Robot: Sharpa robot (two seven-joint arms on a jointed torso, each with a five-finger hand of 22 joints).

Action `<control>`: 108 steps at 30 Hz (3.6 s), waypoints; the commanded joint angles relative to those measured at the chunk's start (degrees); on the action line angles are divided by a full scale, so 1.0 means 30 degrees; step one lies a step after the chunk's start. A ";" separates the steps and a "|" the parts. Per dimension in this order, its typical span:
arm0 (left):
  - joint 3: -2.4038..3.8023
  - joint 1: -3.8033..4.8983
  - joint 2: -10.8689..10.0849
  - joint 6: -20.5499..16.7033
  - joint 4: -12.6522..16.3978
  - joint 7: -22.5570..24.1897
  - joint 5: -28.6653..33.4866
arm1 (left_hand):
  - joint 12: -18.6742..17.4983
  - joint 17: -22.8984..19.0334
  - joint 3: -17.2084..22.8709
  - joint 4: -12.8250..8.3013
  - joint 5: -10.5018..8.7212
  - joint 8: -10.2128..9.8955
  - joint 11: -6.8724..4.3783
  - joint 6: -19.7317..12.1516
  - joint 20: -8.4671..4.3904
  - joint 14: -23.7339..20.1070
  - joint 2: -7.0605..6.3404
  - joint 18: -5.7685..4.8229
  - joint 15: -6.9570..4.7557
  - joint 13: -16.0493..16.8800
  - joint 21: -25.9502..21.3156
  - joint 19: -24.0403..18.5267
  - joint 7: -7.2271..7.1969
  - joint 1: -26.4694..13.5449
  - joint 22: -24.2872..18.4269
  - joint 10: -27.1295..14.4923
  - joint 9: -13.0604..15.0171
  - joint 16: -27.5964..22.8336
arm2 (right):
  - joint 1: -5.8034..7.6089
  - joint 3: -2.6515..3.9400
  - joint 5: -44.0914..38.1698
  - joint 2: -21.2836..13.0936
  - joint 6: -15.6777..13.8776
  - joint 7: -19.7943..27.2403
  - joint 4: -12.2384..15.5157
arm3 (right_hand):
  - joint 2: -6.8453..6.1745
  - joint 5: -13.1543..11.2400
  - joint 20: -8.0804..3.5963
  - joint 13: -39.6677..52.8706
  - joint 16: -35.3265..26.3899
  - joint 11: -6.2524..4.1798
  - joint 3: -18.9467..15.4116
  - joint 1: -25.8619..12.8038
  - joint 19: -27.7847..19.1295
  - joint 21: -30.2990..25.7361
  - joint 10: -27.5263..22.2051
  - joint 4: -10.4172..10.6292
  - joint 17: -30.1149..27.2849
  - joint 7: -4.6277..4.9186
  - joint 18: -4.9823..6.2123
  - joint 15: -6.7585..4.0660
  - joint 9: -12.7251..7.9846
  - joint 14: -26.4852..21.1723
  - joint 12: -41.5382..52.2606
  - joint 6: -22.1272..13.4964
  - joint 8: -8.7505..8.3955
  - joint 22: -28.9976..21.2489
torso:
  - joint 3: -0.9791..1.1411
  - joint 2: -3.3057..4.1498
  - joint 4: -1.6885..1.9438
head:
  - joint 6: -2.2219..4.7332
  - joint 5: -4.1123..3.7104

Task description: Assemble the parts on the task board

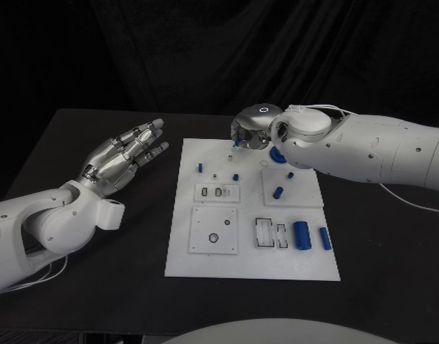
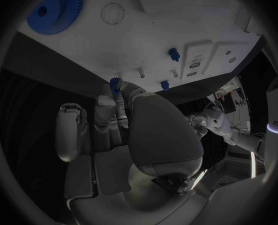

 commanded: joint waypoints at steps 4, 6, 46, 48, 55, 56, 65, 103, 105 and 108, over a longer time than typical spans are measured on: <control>0.0018 0.0026 0.0069 0.0267 -0.0018 0.0104 0.0062 | 0.0101 -0.0025 0.0087 0.0015 0.0121 0.0089 0.0045 -0.0027 0.0023 -0.0054 -0.0040 0.0225 -0.0059 0.0029 -0.0010 -0.0088 0.0141 -0.0027 -0.0017 -0.0001 0.0019 -0.0125 | -0.0078 0.0016 -0.0040 0.0083 0.0110 0.0181 -0.0066 | 0.0014 -0.0070 -0.0030 0.0025 0.0093 0.0102 -0.0012 -0.0030 0.0148 0.0104 0.0038 0.0092 0.0023 -0.0034 -0.0338 0.0010 0.0020 0.0141 -0.0073 -0.0075 -0.0110 0.2501 | 0.0016 -0.0008 0.0016 | -0.0057 -0.0094; 0.0018 0.0026 0.0068 0.0273 -0.0023 0.0093 0.0062 | 0.0101 -0.0025 0.0087 0.0015 0.0121 0.0089 0.0045 -0.0027 0.0023 -0.0054 -0.0040 0.0225 -0.0059 0.0029 -0.0010 -0.0088 0.0141 -0.0027 -0.0017 -0.0001 0.0019 -0.0125 | -0.0089 0.0016 -0.0040 0.0125 0.0123 0.0189 -0.0103 | 0.0020 -0.0079 -0.0029 0.0025 0.0095 0.0102 -0.0009 -0.0032 0.0159 0.0113 0.0039 0.0096 0.0028 -0.0036 -0.0341 0.0012 0.0021 0.0142 -0.0093 -0.0076 -0.0126 0.2514 | 0.0012 -0.0012 0.0002 | -0.0083 -0.0134; 0.0020 0.0022 0.0238 0.0447 -0.0279 -0.0154 0.0062 | -0.0011 -0.0012 0.0182 -0.0037 0.0123 0.0033 0.0020 -0.0227 0.0023 -0.0031 -0.0011 0.0231 0.0039 -0.0002 -0.0010 -0.0084 0.0091 -0.0068 -0.0014 -0.0152 -0.0010 -0.0108 | -0.0473 0.0063 -0.0040 0.0841 0.0413 -0.0174 -0.1056 | -0.0668 -0.2123 0.0707 0.0196 -0.1657 0.0862 -0.1627 -0.0771 -0.1840 -0.1935 -0.6314 0.0180 -0.2149 -0.2500 0.0226 0.0746 -0.3712 -0.2015 -0.3273 -0.8495 -0.6154 0.1038 | 0.0020 -0.0012 0.0010 | -0.0171 -0.0200; 0.0020 0.0021 0.0227 0.0446 -0.0291 -0.0161 0.0062 | -0.0011 -0.0012 0.0182 -0.0037 0.0123 0.0033 0.0020 -0.0227 0.0023 -0.0031 -0.0011 0.0231 0.0039 -0.0002 -0.0010 -0.0084 0.0091 -0.0068 -0.0014 -0.0152 -0.0010 -0.0108 | -0.0473 0.0070 -0.0034 0.0802 -0.0092 -0.0012 -0.1065 | -0.0551 -0.2113 0.0680 0.0201 -0.1563 0.0793 -0.1813 -0.0753 -0.1735 -0.1881 -0.6731 0.0124 -0.1992 -0.2515 0.0203 0.0704 -0.3759 -0.1941 -0.3312 -0.8343 -0.6190 0.1137 | 0.0019 -0.0019 0.0003 | -0.0159 -0.0200; 0.0020 0.0019 0.0082 0.0422 -0.0244 -0.0170 0.0062 | -0.0016 -0.0013 0.0189 -0.0042 0.0117 0.0027 0.0017 -0.0246 0.0026 -0.0034 -0.0014 0.0230 0.0042 -0.0004 -0.0013 -0.0088 0.0094 -0.0075 -0.0016 -0.0165 -0.0013 -0.0109 | -0.0054 0.0168 0.0078 -0.0237 -0.2167 0.0580 -0.0171 | -0.0208 -0.1586 0.0504 0.0577 -0.1175 0.0596 -0.2061 -0.0384 -0.1373 -0.1665 -0.5953 -0.0145 -0.1408 -0.1979 0.0123 0.0512 -0.3456 -0.1496 -0.2293 -0.6760 -0.5942 0.1443 | 0.0031 -0.0018 0.0000 | 0.0018 -0.0114; 0.0020 0.0018 0.0058 0.0414 -0.0232 -0.0171 0.0062 | -0.0016 -0.0013 0.0189 -0.0042 0.0117 0.0027 0.0017 -0.0246 0.0026 -0.0034 -0.0014 0.0230 0.0042 -0.0004 -0.0013 -0.0088 0.0094 -0.0075 -0.0016 -0.0165 -0.0013 -0.0109 | 0.0081 0.0174 0.0083 -0.0484 -0.2344 0.0608 0.0055 | -0.0086 -0.1418 0.0466 0.0786 -0.1104 0.0579 -0.2085 -0.0319 -0.1258 -0.1595 -0.5246 -0.0150 -0.1283 -0.1623 0.0096 0.0484 -0.3178 -0.1376 -0.1708 -0.5705 -0.5730 0.1540 | 0.0029 -0.0018 0.0003 | 0.0060 -0.0118; 0.0020 0.0017 -0.0001 0.0369 -0.0184 -0.0246 0.0062 | 0.0002 -0.0004 0.0197 -0.0048 0.0113 0.0031 0.0018 -0.0234 0.0028 -0.0011 -0.0015 0.0230 0.0049 0.0000 -0.0013 -0.0088 0.0097 -0.0083 -0.0015 -0.0160 -0.0011 -0.0097 | 0.1477 0.0163 0.0606 -0.3617 -0.1075 0.0060 0.2727 | 0.0039 -0.0455 0.0280 0.1697 -0.0627 0.0283 -0.1193 0.0286 -0.0686 -0.1201 -0.1485 -0.0165 -0.0433 -0.0602 -0.0045 0.0260 -0.2865 -0.0647 0.0842 -0.2113 -0.5129 0.2071 | 0.0027 -0.0106 -0.0088 | -0.0006 0.0016; 0.0020 0.0002 0.0251 0.0549 -0.0305 -0.0428 0.0060 | -0.0110 -0.0061 0.0365 -0.0094 0.0118 0.0021 0.0052 -0.0325 0.0070 -0.0190 0.0074 0.0218 0.0074 -0.0025 -0.0046 -0.0137 0.0152 -0.0148 -0.0033 -0.0319 -0.0018 -0.0182 | -0.0397 -0.0033 0.2123 -0.6318 0.0217 -0.0417 0.3098 | 0.0057 -0.0253 0.0251 2.8723 0.7599 -0.0592 -0.3592 -0.1874 0.1441 0.1239 1.0247 0.1753 1.3734 -0.0292 -0.0814 0.0243 -0.3916 0.4298 2.4734 -0.2657 -0.6077 0.4539 | -0.0002 -0.0124 -0.0086 | -0.0298 0.0129; 0.0020 0.0002 0.0244 0.0560 -0.0306 -0.0438 0.0060 | -0.0110 -0.0061 0.0365 -0.0094 0.0118 0.0021 0.0052 -0.0325 0.0070 -0.0190 0.0074 0.0218 0.0074 -0.0025 -0.0046 -0.0137 0.0152 -0.0148 -0.0033 -0.0319 -0.0018 -0.0182 | -0.0420 -0.0033 0.2084 -0.6289 0.0113 -0.0447 0.3088 | 0.0072 -0.0056 0.0225 2.8723 0.7599 -0.0617 -0.3548 -0.1751 0.1448 0.1249 1.0247 0.1634 1.3734 -0.0308 -0.0816 0.0216 -0.3953 0.4298 2.4734 -0.2887 -0.6086 0.4542 | -0.0015 -0.0137 -0.0034 | -0.0279 0.0090; 0.0020 0.0002 0.0211 0.0569 -0.0297 -0.0471 0.0060 | -0.0110 -0.0061 0.0365 -0.0094 0.0118 0.0021 0.0052 -0.0325 0.0070 -0.0190 0.0074 0.0218 0.0074 -0.0025 -0.0046 -0.0137 0.0152 -0.0148 -0.0033 -0.0319 -0.0018 -0.0182 | -0.0444 -0.0033 0.2052 -0.6276 -0.0018 -0.0501 0.3092 | 0.0097 0.0075 0.0201 2.8723 0.7599 -0.0643 -0.3502 -0.1646 0.1462 0.1266 1.0247 0.1528 1.3734 -0.0338 -0.0821 0.0193 -0.3990 0.4298 2.4734 -0.3129 -0.6092 0.4548 | -0.0019 -0.0128 -0.0053 | -0.0267 0.0118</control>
